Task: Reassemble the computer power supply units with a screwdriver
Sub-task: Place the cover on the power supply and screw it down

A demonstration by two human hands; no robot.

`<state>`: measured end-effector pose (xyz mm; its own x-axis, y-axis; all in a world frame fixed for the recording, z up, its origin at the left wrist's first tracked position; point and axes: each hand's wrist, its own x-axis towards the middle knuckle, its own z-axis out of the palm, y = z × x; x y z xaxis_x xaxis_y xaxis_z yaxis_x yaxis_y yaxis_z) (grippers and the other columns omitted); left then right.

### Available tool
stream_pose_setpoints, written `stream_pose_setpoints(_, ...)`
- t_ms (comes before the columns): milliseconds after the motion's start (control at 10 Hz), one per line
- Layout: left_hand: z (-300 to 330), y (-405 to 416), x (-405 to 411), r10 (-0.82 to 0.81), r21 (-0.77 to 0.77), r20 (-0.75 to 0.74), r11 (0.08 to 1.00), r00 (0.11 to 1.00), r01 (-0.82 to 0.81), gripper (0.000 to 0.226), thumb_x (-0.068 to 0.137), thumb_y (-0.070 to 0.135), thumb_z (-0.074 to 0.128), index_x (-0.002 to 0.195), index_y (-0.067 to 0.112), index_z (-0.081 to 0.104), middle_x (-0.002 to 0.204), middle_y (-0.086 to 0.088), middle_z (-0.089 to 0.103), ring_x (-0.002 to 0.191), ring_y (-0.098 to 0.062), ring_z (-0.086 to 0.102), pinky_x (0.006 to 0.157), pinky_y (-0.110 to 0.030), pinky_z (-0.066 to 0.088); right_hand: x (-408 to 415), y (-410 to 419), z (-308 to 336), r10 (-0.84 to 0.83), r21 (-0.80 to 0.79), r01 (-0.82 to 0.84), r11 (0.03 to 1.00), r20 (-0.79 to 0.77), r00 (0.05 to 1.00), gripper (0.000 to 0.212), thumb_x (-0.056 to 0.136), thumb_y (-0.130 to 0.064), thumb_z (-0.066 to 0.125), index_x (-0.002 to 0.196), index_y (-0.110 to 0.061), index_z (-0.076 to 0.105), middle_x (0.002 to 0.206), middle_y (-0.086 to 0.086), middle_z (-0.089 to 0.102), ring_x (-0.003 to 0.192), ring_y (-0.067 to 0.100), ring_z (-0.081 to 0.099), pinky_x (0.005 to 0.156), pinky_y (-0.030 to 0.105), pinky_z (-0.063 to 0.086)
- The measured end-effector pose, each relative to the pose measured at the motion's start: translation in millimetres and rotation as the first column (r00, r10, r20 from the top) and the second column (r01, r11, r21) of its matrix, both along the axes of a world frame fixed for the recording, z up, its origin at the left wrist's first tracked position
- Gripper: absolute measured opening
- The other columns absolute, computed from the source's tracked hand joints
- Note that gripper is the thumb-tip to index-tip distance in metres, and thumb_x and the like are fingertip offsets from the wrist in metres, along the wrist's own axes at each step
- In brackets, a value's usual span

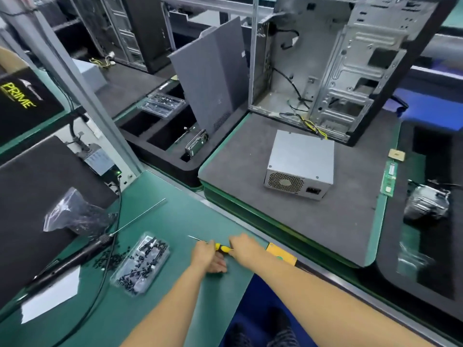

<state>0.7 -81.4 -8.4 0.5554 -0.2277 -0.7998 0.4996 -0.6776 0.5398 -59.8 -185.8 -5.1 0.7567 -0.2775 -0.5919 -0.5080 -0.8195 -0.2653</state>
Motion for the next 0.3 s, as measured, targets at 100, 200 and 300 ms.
stream_pose_setpoints(100, -6.2, 5.5, 0.7, -0.066, 0.013, 0.033, 0.998, 0.997, 0.066, 0.053, 0.106, 0.017, 0.026, 0.071, -0.008, 0.056, 0.052, -0.018, 0.061, 0.031, -0.021, 0.057, 0.033, -0.02, 0.044, 0.3, 3.2, -4.3, -0.057, 0.004, 0.057, 0.998, -0.008, 0.998, 0.025, 0.096, -0.016, 0.049, 0.114, -0.001, 0.056, 0.116, 0.02, 0.058, 0.096, 0.034, 0.057, 0.057, 0.032, 0.037)
stream_pose_setpoints(200, -8.9, 8.8, 4.9, -0.159, 0.045, 0.118, 0.987, 0.98, 0.155, 0.049, 0.103, 0.014, 0.029, 0.071, -0.008, 0.06, 0.052, -0.016, 0.061, 0.031, -0.02, 0.056, 0.036, -0.02, 0.045, -1.8, 4.9, -4.9, -0.13, 0.023, 0.13, 0.991, 0.002, 0.991, 0.025, 0.096, -0.017, 0.05, 0.114, -0.001, 0.055, 0.118, 0.02, 0.057, 0.103, 0.035, 0.057, 0.068, 0.033, 0.037)
stream_pose_setpoints(300, -6.4, 7.1, 8.9, -0.249, 0.128, 0.239, 0.966, 0.939, 0.223, 0.046, 0.097, 0.014, 0.035, 0.069, -0.005, 0.066, 0.042, -0.007, 0.06, 0.034, -0.019, 0.057, 0.043, -0.02, 0.046, -8.6, 3.2, 9.6, -0.184, 0.051, 0.183, 0.982, 0.022, 0.983, 0.022, 0.096, -0.02, 0.048, 0.106, -0.001, 0.053, 0.111, 0.019, 0.055, 0.092, 0.033, 0.053, 0.069, 0.033, 0.037)
